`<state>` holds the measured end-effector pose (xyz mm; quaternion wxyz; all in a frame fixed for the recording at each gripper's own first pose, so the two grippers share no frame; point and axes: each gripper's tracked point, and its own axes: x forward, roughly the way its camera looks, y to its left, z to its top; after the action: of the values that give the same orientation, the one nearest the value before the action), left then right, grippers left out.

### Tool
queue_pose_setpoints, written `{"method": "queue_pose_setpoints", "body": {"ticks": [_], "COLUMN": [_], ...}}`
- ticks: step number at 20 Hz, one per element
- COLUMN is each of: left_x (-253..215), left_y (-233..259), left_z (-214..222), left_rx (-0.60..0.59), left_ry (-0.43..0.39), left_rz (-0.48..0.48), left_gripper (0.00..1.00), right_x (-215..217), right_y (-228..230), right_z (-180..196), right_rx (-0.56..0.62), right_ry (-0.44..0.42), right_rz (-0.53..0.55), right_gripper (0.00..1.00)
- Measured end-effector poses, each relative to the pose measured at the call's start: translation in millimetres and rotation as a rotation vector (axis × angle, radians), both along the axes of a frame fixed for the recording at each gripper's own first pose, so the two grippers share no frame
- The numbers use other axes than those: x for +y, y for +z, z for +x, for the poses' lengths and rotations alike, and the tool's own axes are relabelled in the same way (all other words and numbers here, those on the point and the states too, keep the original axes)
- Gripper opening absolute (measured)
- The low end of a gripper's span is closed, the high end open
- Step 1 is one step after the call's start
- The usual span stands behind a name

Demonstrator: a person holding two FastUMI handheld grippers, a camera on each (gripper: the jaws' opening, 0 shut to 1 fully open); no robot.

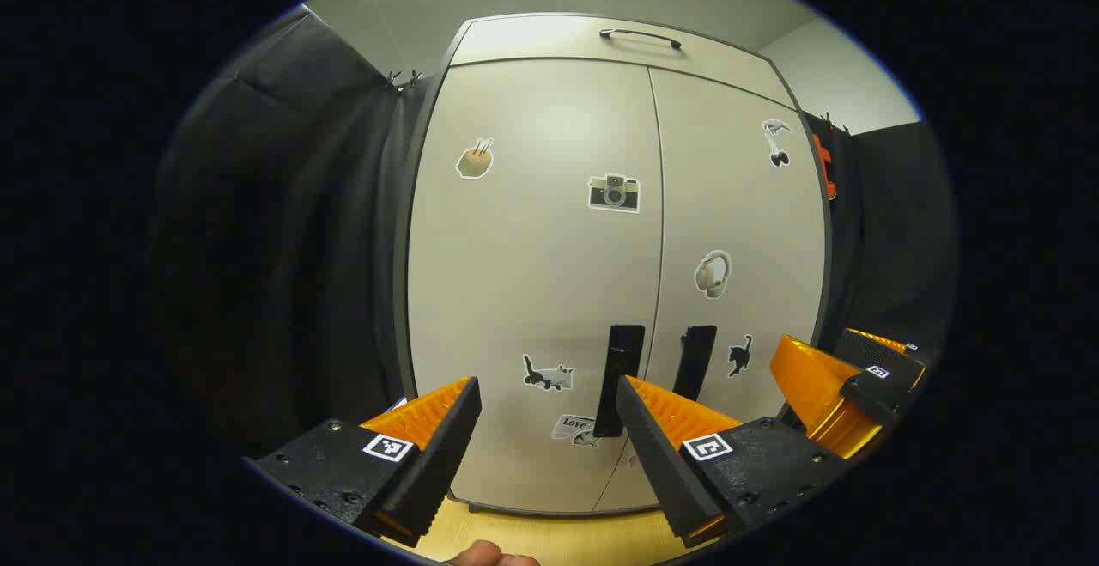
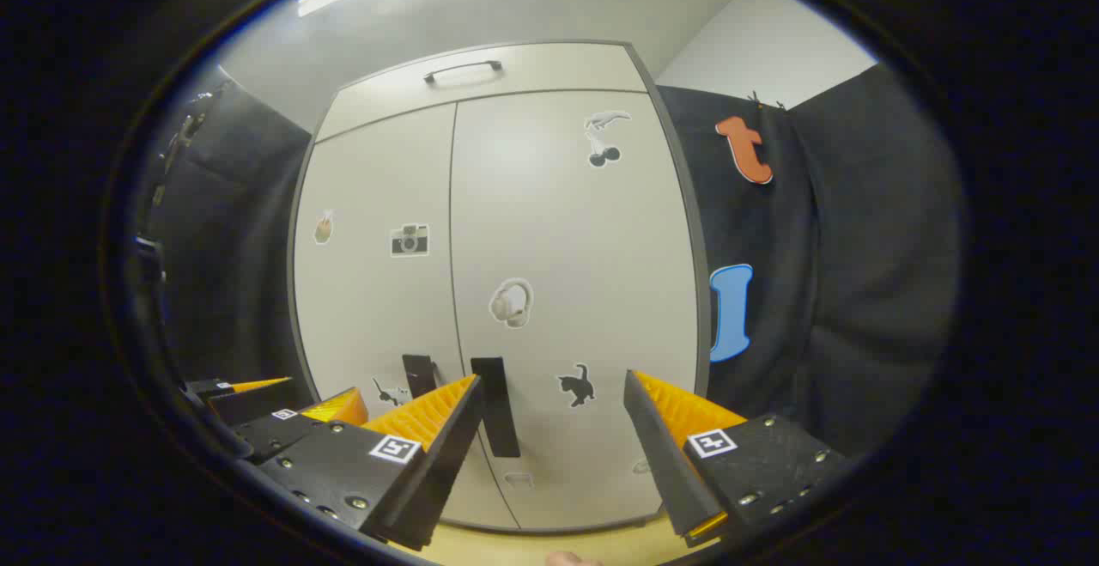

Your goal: Open the right door of the double-door shoe cabinet with the right hand, and open the left door with the left hand.

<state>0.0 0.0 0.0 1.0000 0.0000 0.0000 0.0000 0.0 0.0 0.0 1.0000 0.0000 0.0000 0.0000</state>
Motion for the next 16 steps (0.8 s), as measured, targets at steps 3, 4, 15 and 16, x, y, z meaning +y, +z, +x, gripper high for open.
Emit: {"method": "queue_pose_setpoints", "body": {"ticks": [3, 4, 15, 16], "left_x": [6, 8, 44, 48], "left_y": [-2, -2, 1, 2], "left_z": [2, 2, -6, -7], "left_rx": [0.004, 0.005, -0.004, -0.004], "left_ry": [0.004, 0.005, 0.047, 0.054], "left_rz": [-0.001, -0.002, 0.013, 0.014], "left_gripper": [0.98, 0.98, 0.99, 0.99], "right_x": [3, 4, 34, 37], "right_y": [-2, -2, -15, -17], "right_z": [2, 3, 13, 16], "right_rx": [0.007, 0.007, 0.034, 0.039], "right_ry": [-0.004, -0.006, 0.028, 0.034], "right_rz": [0.006, 0.005, -0.002, -0.003], "right_gripper": [0.97, 0.97, 0.94, 0.94]}}
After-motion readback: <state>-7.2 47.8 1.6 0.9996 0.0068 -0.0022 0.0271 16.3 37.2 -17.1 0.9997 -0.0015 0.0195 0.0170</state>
